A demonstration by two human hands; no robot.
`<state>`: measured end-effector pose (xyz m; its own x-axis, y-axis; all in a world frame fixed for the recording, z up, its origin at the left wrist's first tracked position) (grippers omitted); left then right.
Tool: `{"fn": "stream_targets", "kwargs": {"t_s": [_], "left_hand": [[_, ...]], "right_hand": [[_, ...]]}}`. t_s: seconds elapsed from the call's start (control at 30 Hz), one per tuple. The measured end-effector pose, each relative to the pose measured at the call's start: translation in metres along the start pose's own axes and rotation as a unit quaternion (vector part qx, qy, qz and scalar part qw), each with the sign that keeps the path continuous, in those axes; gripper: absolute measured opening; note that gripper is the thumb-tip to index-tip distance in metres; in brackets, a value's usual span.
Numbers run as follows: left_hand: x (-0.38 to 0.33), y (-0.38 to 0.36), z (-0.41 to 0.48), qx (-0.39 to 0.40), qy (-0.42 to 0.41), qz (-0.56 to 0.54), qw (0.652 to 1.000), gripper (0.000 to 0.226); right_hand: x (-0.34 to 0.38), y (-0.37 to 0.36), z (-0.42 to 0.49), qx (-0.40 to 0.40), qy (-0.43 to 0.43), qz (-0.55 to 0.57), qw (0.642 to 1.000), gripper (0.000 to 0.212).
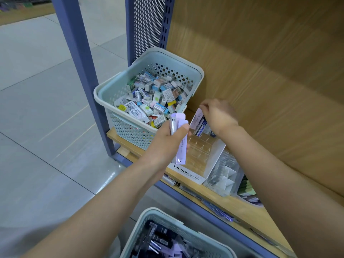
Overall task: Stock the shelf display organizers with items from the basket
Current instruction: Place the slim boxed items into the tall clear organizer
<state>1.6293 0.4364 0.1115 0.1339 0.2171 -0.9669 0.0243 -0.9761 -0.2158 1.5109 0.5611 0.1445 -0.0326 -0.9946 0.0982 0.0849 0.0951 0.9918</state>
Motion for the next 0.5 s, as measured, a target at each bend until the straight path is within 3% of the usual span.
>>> {"fn": "stream_targets", "kwargs": {"t_s": [0.07,0.13,0.2,0.27,0.37,0.5], "left_hand": [[0.000,0.000,0.000,0.004,-0.008,-0.002,1.000,0.008],[-0.001,0.000,-0.001,0.006,-0.017,0.001,1.000,0.008],[-0.002,0.000,-0.002,-0.001,-0.023,0.005,1.000,0.008],[-0.004,0.001,-0.003,-0.009,-0.033,0.011,0.999,0.011],[-0.001,0.000,-0.005,-0.020,-0.031,0.017,0.999,0.021],[0.007,-0.007,-0.009,-0.018,-0.019,0.004,1.000,0.031]], "right_hand": [[0.005,0.012,-0.013,-0.034,0.019,0.019,0.999,0.033],[0.009,0.023,-0.031,-0.025,0.019,0.157,0.987,0.033],[0.015,0.033,-0.054,0.007,0.029,0.304,0.952,0.031],[0.021,0.031,-0.075,0.087,0.019,0.393,0.915,0.027],[0.025,0.018,-0.099,0.197,-0.007,0.445,0.874,0.010],[0.020,0.021,-0.107,0.227,-0.029,0.453,0.862,0.005]]}}
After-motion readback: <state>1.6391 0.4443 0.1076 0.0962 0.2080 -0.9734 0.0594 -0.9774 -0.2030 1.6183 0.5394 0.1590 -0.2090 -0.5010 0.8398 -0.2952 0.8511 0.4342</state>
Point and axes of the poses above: each hand's wrist, its own z-axis towards the middle knuckle, its own y-axis out of the back of the hand, x = y × z, the point moved 10 cm from there along z, towards the middle knuckle, and after that the axes turned 11 degrees about -y, right-handed, at the moved point
